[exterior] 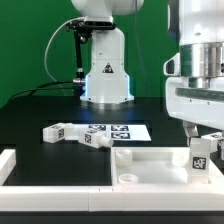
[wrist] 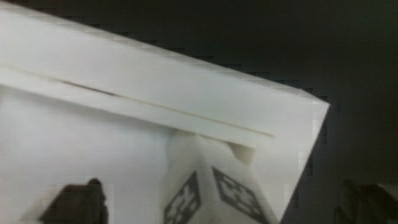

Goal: Assemble one leg

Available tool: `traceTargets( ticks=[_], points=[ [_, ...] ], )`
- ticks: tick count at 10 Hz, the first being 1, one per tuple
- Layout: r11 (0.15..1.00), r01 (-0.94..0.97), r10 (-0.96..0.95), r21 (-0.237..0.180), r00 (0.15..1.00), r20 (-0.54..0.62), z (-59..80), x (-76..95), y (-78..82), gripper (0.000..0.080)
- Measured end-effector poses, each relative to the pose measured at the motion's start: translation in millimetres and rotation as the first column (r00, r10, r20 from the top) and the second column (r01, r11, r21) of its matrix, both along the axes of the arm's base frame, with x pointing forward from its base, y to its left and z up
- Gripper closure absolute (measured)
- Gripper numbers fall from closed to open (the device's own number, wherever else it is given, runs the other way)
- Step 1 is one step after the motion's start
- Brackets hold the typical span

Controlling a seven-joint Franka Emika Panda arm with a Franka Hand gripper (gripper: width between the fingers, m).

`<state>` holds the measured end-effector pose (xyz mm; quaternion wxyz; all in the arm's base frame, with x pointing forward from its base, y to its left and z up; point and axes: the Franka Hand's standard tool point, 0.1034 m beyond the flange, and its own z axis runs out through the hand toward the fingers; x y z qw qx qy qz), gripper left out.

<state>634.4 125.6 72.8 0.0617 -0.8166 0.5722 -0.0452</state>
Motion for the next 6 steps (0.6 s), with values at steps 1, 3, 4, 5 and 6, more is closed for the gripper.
traceTargets(
  ticks=[1, 3, 4, 5, 6],
  points=[
    [0.987, -0.160, 0.160, -0.035, 0.987, 0.002, 0.8, 1.0, -3.0, 0.0151],
    [0.803, -0.585, 0.587, -0.116, 0.809, -0.013, 5.5, 10.5, -17.7, 0.0150],
    [0.752, -0.649, 0.652, -0.115, 0.758, -0.018, 5.0, 11.8, -19.7, 0.0150],
    [0.780, -0.616, 0.619, -0.109, 0.786, -0.015, 4.3, 11.3, -18.8, 0.0178],
    [0.798, -0.593, 0.596, -0.106, 0.803, -0.013, 4.2, 11.2, -18.9, 0.0330]
  ],
)
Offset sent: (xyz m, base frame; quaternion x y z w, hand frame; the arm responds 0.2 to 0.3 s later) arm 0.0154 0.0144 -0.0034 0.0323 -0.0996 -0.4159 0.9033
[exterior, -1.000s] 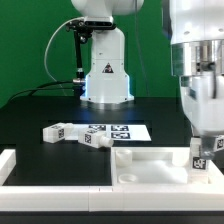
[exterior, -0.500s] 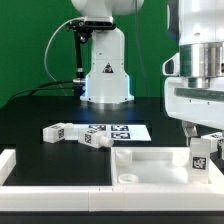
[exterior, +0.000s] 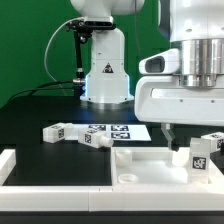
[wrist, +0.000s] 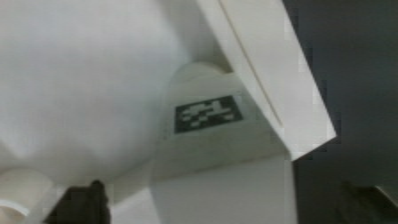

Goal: Assemble one leg

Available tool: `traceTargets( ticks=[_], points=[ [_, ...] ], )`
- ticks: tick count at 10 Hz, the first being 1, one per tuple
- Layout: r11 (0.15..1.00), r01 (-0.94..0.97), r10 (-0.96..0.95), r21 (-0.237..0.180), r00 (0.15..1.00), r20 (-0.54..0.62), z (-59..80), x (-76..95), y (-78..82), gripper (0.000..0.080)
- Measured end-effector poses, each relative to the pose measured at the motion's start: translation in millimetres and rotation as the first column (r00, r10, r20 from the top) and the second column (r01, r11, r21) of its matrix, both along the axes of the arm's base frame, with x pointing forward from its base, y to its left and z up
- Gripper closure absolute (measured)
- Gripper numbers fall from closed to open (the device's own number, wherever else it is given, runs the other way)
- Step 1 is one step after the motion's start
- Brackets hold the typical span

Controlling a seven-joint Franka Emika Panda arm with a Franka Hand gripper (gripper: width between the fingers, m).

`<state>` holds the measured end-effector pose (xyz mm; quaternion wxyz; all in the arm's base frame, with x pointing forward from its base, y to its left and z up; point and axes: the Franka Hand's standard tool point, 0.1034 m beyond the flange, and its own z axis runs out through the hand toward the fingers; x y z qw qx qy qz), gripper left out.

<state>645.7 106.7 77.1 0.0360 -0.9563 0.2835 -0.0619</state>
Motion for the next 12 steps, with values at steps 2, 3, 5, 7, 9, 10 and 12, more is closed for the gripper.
traceTargets(
  ticks=[2, 3, 5, 7, 9, 10, 12],
  points=[
    [0.996, 0.093, -0.093, 0.013, 0.996, -0.005, -0.4, -0.4, -1.0, 0.0505],
    [0.989, 0.144, -0.144, 0.018, 0.990, -0.008, -0.5, -0.4, -2.3, 0.0514],
    [0.924, 0.380, -0.378, 0.041, 0.925, -0.033, -0.8, -1.8, -4.6, 0.0514],
    [0.794, 0.605, -0.601, 0.058, 0.796, -0.069, -1.3, -3.9, -5.9, 0.0514],
    [0.521, 0.850, -0.841, 0.078, 0.527, -0.125, -1.5, -6.1, -5.5, 0.0514],
    [0.360, 0.929, -0.914, 0.090, 0.370, -0.168, -1.7, -6.9, -4.4, 0.0512],
    [0.215, 0.973, -0.953, 0.087, 0.228, -0.199, -1.8, -8.2, -4.0, 0.0512]
  ],
)
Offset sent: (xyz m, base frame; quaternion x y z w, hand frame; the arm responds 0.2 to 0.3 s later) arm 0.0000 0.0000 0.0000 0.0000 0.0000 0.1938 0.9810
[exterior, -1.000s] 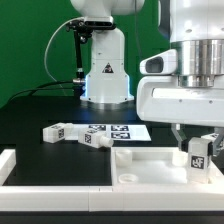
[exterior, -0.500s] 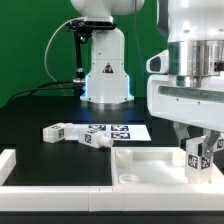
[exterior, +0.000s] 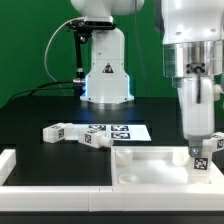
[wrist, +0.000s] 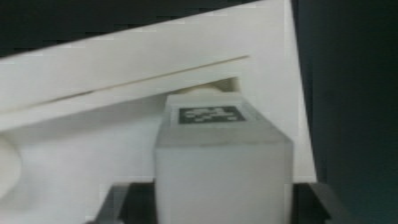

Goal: Assemble one leg

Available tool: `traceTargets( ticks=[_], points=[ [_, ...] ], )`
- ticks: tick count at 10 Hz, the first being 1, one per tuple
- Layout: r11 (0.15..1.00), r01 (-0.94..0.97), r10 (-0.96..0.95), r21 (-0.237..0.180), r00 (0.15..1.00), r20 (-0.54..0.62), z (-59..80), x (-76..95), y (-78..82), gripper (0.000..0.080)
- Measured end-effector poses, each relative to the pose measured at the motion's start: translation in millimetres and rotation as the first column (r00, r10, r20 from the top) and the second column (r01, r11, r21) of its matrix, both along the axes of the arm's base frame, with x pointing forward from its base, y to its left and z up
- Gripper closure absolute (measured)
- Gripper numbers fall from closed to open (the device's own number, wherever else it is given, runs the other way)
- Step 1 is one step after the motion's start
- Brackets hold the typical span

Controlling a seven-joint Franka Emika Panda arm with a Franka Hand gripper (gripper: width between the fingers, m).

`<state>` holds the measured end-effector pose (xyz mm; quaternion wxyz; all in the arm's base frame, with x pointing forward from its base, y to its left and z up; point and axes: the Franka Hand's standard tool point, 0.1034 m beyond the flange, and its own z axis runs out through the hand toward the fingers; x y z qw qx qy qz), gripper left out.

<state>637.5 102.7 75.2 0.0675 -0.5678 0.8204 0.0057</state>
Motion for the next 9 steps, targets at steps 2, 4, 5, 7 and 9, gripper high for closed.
traceTargets(
  ticks=[2, 4, 5, 7, 9],
  points=[
    [0.999, 0.041, -0.042, -0.012, 0.999, -0.009, 0.2, -1.1, -2.8, 0.0512],
    [1.000, 0.027, -0.027, -0.014, 1.000, -0.007, -0.5, -1.3, -3.0, 0.0460],
    [1.000, 0.009, -0.009, -0.014, 1.000, -0.002, 3.2, 0.2, -2.1, 0.0283],
    [0.999, -0.054, 0.053, 0.006, 0.998, 0.045, 38.1, 6.7, 1.9, 0.0180],
    [0.998, -0.061, 0.061, 0.006, 0.997, 0.055, 43.1, 8.4, -0.5, 0.0151]
  ],
)
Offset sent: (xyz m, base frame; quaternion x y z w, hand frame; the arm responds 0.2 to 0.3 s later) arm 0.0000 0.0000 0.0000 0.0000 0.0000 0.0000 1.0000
